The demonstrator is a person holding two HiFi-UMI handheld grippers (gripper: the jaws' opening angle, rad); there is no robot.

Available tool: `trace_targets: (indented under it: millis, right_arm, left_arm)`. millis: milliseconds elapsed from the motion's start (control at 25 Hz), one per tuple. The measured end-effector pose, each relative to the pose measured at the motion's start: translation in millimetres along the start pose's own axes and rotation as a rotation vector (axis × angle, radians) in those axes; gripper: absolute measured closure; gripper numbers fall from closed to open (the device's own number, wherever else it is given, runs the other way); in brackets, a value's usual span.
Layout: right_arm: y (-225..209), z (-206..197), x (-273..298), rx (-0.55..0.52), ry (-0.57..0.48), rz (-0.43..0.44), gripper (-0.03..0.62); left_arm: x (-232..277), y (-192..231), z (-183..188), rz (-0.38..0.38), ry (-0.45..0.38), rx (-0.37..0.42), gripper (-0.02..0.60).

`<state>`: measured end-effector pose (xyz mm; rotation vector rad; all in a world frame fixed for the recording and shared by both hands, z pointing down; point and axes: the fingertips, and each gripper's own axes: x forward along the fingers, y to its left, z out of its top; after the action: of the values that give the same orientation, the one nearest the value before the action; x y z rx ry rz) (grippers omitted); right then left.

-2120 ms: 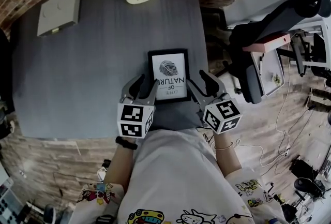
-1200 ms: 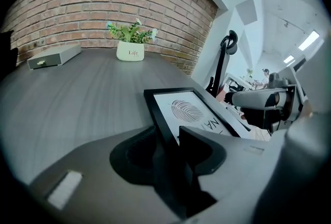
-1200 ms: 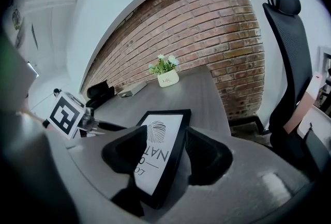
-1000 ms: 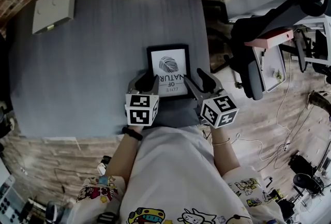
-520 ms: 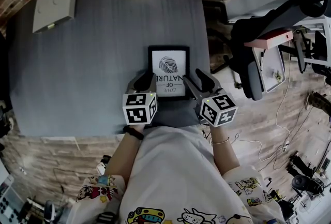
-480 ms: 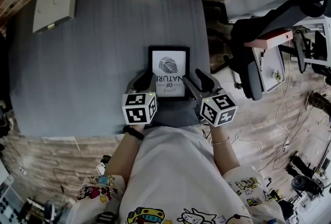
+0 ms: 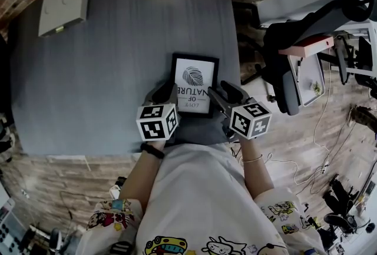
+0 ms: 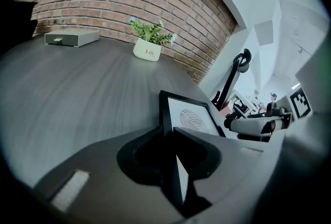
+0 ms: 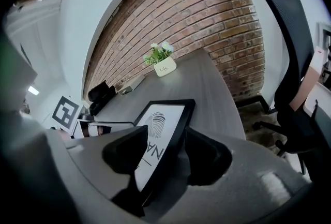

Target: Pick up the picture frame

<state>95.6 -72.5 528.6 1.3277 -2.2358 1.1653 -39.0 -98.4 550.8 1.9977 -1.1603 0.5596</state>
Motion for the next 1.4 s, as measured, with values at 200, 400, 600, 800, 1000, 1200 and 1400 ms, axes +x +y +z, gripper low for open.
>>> trace_targets:
  millis: [200,400,600,800,1000,1200,1400]
  right_arm:
    - [-0.9,-6.8,3.6,0.061,0.039,0.022,0.375]
    - [-3.7,-12.8,7.4,0.14,0.093,0.068,0.375]
    - [-1.3,-15.4,12.1,0.238,0.134,0.149,0.394]
    - [-3.7,-15.0,11.5,0.383,0.156,0.24,0.416]
    - [-1.4,-9.2,10.4,0.49,0.166,0.337,0.418]
    - [9.4,3.8,8.9,0.571,0.131,0.477,0.43]
    - [13.3,7.1,11.8,0.59,0.158,0.567,0.452]
  left_arm:
    - [-2.3,1.6,0.7,-0.011,-0.003,-0.029,0.5]
    - [-0.8,0.9,1.8,-0.018,-0.001,-0.04,0.5]
    - [0.0,1.7,1.9,-0.022,0.0,-0.044,0.5]
    - [0.3,1.7,1.2,-0.025,0.006,-0.051,0.5]
    - [1.2,1.3,0.9,-0.02,0.015,-0.039,0.5]
    - [1.5,2.5,0.7,-0.024,0.021,-0.058,0.5]
    - [2.3,2.5,1.5,-0.032,0.022,-0.072,0.5]
